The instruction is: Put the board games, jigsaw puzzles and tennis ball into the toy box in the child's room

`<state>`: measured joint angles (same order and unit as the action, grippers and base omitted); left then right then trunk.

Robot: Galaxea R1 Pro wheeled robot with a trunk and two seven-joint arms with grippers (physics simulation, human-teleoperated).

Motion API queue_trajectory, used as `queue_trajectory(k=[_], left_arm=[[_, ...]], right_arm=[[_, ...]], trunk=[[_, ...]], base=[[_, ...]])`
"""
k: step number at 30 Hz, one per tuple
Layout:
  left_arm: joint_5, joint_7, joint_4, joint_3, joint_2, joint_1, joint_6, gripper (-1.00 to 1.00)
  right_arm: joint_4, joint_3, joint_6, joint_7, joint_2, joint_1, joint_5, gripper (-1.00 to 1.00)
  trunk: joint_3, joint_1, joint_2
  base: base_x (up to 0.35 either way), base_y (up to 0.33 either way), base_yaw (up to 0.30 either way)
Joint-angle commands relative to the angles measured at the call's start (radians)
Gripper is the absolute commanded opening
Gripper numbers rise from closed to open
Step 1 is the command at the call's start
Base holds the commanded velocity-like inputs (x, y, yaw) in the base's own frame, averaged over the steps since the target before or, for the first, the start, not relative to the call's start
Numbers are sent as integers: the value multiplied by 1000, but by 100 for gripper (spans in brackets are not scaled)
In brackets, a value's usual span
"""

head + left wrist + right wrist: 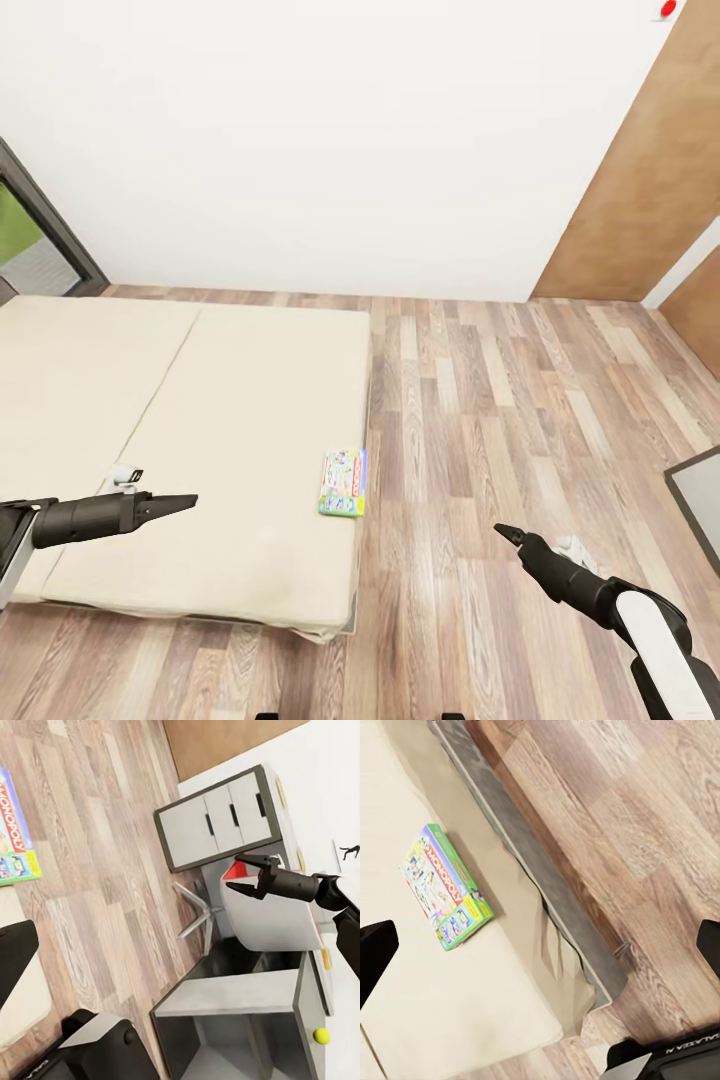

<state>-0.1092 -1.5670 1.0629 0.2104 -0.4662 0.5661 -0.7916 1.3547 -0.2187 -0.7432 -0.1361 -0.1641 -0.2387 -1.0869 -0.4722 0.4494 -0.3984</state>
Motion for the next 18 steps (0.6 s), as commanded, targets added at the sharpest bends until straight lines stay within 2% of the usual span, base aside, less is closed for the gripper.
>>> queue_trajectory(k=[1, 18], left_arm=[[0, -4, 0, 0, 0, 0, -11, 100], [0, -4, 0, 0, 0, 0, -11, 100]], right_arm=[[1, -1, -4, -10, 0, -1, -10, 100], [-1, -1, -4, -10, 0, -1, -10, 100]], trunk=[[0, 1, -2], [28, 1, -2]], base=[[0, 0, 0], [0, 0, 0]])
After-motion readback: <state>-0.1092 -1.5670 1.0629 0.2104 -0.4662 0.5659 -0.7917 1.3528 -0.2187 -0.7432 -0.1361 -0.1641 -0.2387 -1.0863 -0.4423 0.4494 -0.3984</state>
